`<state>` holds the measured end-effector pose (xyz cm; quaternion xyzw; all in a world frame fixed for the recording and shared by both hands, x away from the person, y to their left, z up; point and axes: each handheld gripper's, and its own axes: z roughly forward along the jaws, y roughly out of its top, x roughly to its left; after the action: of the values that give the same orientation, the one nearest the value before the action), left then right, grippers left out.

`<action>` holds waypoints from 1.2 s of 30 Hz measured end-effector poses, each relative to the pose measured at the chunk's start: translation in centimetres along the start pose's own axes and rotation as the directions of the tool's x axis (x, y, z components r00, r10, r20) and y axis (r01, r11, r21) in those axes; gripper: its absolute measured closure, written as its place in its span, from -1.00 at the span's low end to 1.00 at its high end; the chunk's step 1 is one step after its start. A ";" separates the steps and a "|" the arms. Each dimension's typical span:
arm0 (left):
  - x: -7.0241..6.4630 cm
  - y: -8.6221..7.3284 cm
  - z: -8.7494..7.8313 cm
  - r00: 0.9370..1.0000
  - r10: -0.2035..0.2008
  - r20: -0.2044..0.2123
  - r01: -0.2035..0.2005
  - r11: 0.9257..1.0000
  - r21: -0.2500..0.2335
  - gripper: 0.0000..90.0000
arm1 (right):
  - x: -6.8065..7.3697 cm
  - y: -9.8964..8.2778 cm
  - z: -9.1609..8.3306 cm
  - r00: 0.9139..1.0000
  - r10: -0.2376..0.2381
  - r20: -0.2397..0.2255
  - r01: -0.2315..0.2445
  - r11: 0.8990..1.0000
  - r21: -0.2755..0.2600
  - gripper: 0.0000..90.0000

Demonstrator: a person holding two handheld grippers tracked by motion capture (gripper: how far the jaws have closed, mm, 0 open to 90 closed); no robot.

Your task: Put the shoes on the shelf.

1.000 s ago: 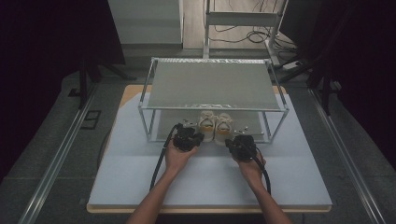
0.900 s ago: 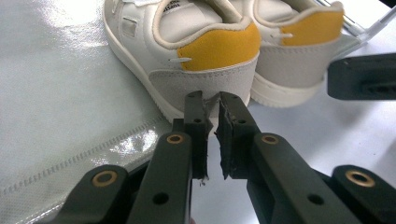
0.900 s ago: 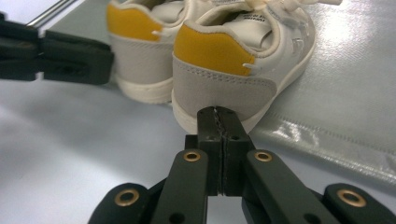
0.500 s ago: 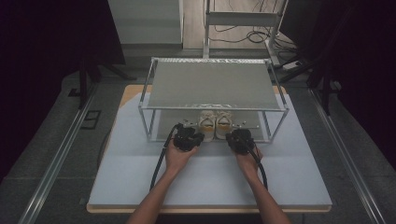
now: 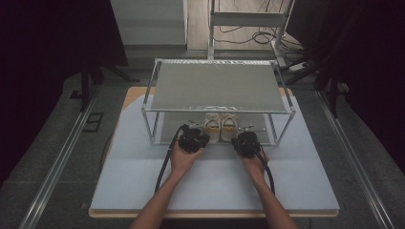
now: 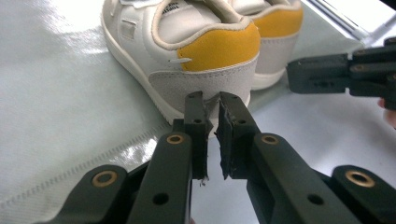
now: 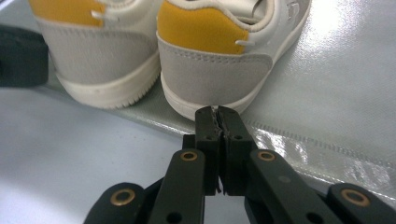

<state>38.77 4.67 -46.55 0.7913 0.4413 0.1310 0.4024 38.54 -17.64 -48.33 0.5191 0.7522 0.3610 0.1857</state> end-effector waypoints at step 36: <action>0.3 0.9 1.9 1.000 -0.011 -0.006 0.011 1.000 0.025 0.59 | -0.1 -0.1 0.1 1.000 0.014 -0.025 -0.014 1.000 0.013 0.91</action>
<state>40.52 3.68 -47.12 0.7935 0.4485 0.1256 0.3916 38.58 -17.75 -48.48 0.5209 0.7530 0.3642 0.1703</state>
